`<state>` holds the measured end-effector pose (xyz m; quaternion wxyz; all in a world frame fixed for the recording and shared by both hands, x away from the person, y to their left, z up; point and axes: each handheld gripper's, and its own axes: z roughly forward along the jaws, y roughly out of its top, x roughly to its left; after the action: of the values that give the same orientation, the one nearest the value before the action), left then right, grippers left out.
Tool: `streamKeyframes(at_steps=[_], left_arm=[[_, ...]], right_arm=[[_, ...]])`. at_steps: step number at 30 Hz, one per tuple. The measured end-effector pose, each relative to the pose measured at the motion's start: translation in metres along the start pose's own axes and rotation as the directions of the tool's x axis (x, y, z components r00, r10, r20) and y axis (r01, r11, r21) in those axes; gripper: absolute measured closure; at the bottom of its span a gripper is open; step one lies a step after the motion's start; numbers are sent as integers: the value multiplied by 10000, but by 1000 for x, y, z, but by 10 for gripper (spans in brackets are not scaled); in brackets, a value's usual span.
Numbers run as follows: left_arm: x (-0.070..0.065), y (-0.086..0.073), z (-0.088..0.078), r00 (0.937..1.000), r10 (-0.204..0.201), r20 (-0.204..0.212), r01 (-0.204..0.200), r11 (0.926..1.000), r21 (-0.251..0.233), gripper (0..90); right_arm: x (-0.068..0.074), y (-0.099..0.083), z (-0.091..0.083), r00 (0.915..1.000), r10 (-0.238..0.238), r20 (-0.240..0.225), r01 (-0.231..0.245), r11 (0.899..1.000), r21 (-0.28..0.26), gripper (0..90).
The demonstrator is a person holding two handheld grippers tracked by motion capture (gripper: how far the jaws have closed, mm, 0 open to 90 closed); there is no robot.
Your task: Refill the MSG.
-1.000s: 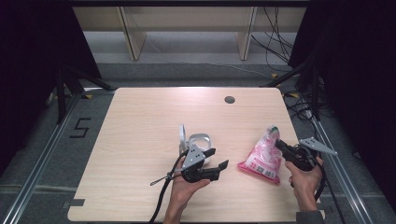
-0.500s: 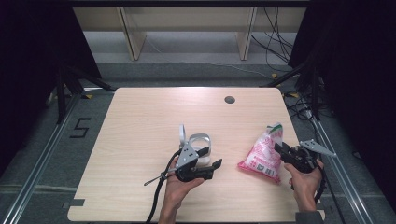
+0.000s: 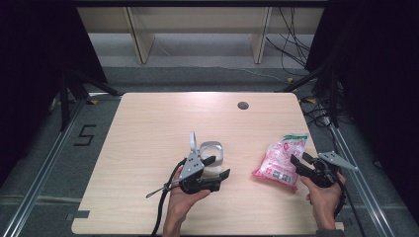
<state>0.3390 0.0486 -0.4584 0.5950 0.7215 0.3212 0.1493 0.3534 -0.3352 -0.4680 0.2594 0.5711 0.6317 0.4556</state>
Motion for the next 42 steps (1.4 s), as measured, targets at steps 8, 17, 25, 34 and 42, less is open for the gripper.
streamKeyframes(at_steps=[8, 17, 25, 34, 42], left_arm=[[9, 1, -15, 9995, 131, -303, -129, 9999, 66, 325], [16, 4, -31, 9974, 703, -129, -692, 9952, 689, 332], [18, 10, -46, 9965, 837, 24, -837, 9945, 630, 336], [25, 14, -73, 9931, 1136, -278, -1115, 9913, 697, 362], [42, 6, -84, 9924, 836, -907, -794, 9957, 485, 496]], right_arm=[[13, 1, 2, 9943, -885, -587, 879, 9960, -141, 441], [37, -2, 7, 9863, -1087, -1239, 1111, 9937, 125, 420], [41, -5, 7, 9823, -1078, -1534, 1118, 9936, 177, 423], [41, -7, 8, 9757, -1338, -1735, 1367, 9906, 48, 426], [45, -8, 6, 9785, -1417, -1500, 1485, 9883, 352, 428]])
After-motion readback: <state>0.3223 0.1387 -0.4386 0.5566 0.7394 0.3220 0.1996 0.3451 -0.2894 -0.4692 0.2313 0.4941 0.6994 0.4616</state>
